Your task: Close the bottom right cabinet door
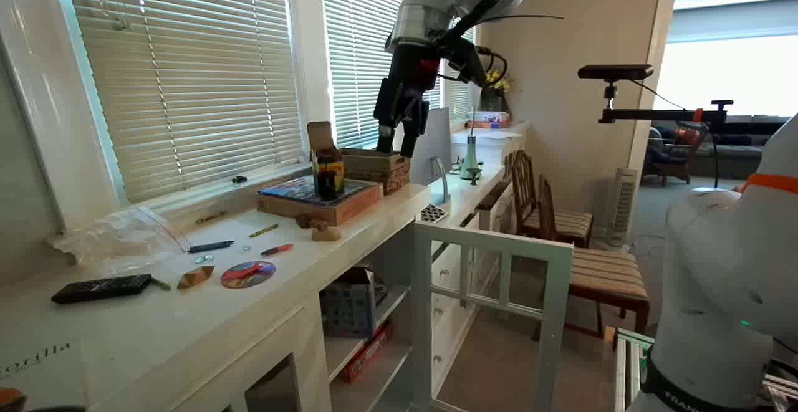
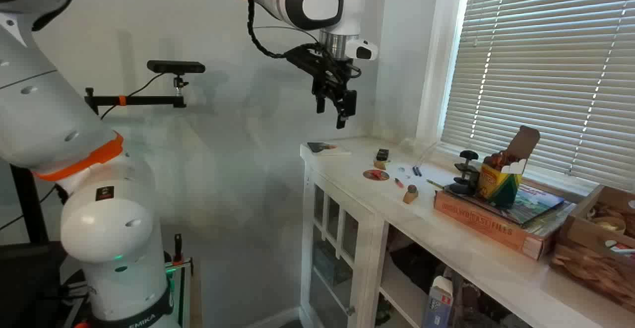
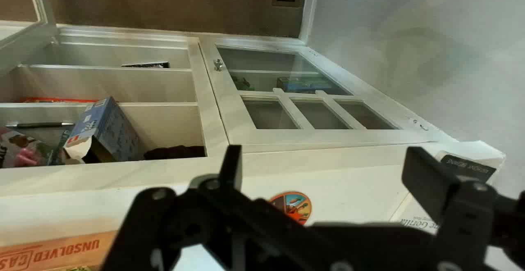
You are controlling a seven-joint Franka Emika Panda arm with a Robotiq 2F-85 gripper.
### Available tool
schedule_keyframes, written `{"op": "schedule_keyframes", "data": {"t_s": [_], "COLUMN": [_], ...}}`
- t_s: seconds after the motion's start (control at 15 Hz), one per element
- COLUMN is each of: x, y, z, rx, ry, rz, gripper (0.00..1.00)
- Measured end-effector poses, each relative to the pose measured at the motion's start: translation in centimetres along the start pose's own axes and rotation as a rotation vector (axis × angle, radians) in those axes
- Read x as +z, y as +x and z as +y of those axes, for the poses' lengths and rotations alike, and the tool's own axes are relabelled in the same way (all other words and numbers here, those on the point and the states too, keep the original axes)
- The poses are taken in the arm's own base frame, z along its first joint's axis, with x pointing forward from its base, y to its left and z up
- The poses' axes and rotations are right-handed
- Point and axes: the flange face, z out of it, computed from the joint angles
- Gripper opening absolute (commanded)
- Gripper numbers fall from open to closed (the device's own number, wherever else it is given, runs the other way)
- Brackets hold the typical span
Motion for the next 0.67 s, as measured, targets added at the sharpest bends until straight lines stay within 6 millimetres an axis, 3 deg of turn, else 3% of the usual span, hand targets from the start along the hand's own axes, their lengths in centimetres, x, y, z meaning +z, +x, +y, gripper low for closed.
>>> {"op": "schedule_keyframes", "data": {"t_s": [0.67], "x": [-0.03], "y": [0.01], "z": [0.07], "rx": [0.001], "ry": [-0.003], "rz": [0.002], "gripper": [1.00]}}
